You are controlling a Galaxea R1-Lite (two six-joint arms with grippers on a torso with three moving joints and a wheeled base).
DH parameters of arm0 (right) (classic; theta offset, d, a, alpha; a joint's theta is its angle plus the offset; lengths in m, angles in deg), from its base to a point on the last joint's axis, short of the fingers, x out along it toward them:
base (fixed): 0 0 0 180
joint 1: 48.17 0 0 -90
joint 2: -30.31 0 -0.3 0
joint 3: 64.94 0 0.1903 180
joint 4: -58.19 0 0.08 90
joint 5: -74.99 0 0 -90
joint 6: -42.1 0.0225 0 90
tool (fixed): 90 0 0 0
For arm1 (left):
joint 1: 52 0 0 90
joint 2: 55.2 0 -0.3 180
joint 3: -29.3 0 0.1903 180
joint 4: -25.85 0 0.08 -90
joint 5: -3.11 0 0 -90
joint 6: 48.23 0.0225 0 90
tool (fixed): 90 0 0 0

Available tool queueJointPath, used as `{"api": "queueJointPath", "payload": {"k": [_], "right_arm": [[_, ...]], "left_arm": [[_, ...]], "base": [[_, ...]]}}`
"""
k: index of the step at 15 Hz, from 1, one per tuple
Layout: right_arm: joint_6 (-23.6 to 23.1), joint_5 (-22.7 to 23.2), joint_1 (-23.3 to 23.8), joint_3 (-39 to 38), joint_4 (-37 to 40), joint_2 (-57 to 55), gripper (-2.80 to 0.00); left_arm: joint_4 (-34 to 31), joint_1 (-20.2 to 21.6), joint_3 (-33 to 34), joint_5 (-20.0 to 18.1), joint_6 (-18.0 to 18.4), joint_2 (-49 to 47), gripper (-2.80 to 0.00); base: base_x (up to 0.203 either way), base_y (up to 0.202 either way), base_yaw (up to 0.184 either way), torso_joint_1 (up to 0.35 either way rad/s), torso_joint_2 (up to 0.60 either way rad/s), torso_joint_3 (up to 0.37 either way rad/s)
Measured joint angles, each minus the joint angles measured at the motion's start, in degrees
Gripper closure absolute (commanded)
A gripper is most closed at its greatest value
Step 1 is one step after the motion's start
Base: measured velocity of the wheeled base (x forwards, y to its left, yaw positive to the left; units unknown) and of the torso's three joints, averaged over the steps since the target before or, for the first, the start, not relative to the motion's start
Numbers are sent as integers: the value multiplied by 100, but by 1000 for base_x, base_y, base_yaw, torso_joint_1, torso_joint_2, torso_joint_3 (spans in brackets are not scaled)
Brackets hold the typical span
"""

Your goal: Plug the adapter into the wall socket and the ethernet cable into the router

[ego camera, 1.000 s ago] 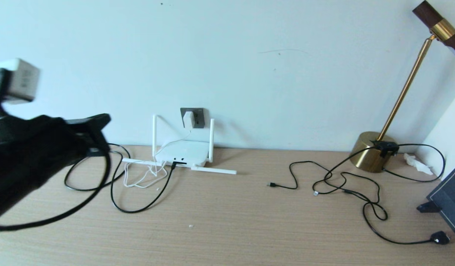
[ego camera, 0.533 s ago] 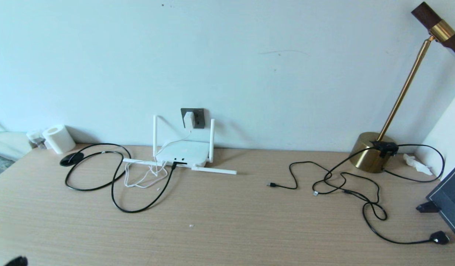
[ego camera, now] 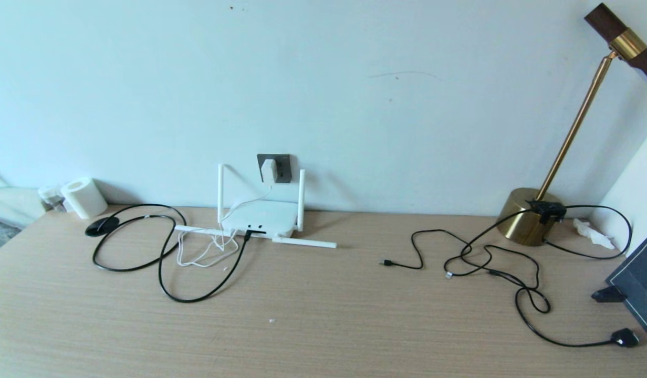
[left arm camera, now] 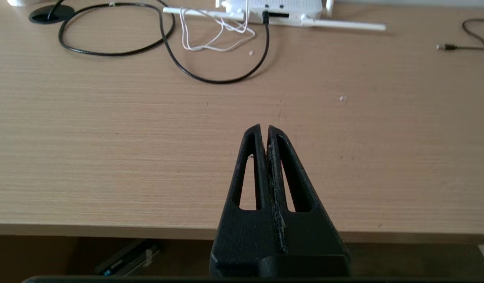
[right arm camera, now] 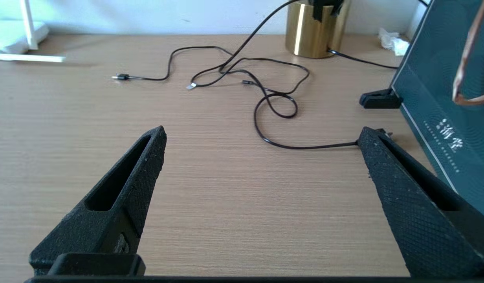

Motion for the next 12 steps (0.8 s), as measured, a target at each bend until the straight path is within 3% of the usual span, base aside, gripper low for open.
{"api": "queueJointPath", "payload": {"k": [4,8,12], "right_arm": [[-2,-4,0,2,-3,0,-280],[-38,-4,0,2,-4,0,-280],[-13,-6,0,0,-4,0,-280]], "left_arm": [[-14,12,16,-2,-9,85,0],[793,12,264,-22,35,96,0],[766,12,306,-28,41,96,0]], "base": [[0,0,0,0,0,0],[0,0,0,0,0,0],[0,0,0,0,0,0]]}}
